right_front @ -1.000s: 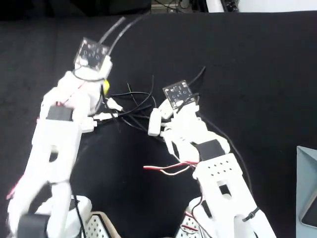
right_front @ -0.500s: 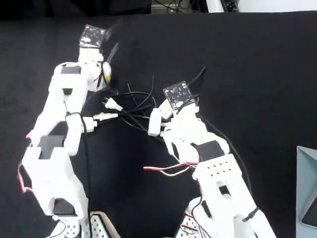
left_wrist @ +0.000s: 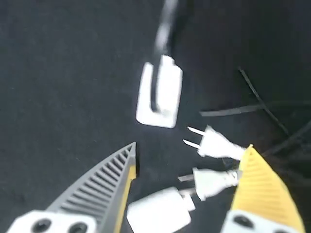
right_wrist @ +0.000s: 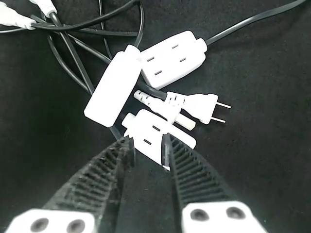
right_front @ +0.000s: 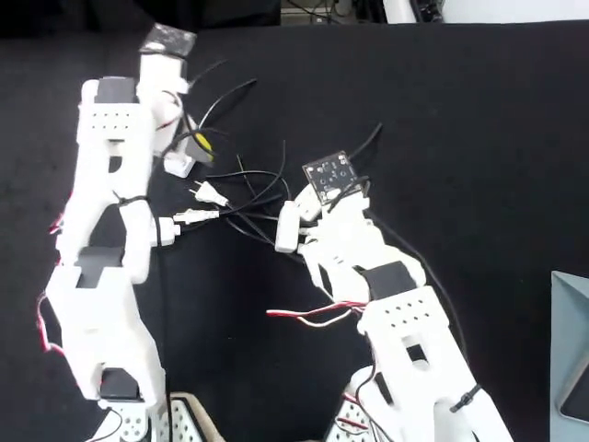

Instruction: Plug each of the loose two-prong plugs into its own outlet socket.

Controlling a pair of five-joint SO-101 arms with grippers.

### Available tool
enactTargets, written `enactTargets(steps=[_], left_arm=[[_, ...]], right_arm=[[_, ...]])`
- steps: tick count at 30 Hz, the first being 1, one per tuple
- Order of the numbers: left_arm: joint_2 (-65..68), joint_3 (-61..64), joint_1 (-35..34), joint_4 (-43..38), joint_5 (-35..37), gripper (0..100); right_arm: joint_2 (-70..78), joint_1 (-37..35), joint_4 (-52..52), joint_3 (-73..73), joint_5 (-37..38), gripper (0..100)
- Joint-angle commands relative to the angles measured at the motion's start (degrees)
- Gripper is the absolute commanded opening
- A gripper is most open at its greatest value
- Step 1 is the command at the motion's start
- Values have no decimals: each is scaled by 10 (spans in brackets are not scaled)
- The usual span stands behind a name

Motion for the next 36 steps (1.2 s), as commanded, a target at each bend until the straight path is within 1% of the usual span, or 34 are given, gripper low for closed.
enactTargets(steps=[1, 5, 8, 11, 17, 20, 24, 32, 34, 36], left_arm=[[-7, -31, 20, 30, -7, 328], [-7, -27, 48, 63, 5, 328], [-8, -30, 74, 82, 58, 328], [-8, -27, 102, 84, 113, 328], [-8, -11, 176, 84, 184, 328], [-8, -7, 211, 79, 203, 328], [-1, 7, 245, 76, 211, 328], [-2, 149, 276, -34, 211, 325], [-4, 195, 281, -78, 211, 280], [-8, 221, 279, -112, 209, 202]], right_arm=[[-7, 11, -11, -5, 1, 106], [-7, 19, -11, -7, -2, 106], [-11, 49, -12, -10, -3, 106], [-11, 82, -9, -25, -3, 106], [-8, 177, -8, -56, -1, 106], [-8, 217, -8, -68, -3, 106], [-8, 253, -8, -79, -4, 106], [-8, 255, -8, -79, -4, 106], [-8, 255, -8, -79, -4, 106], [-8, 255, -8, -79, -4, 106]])
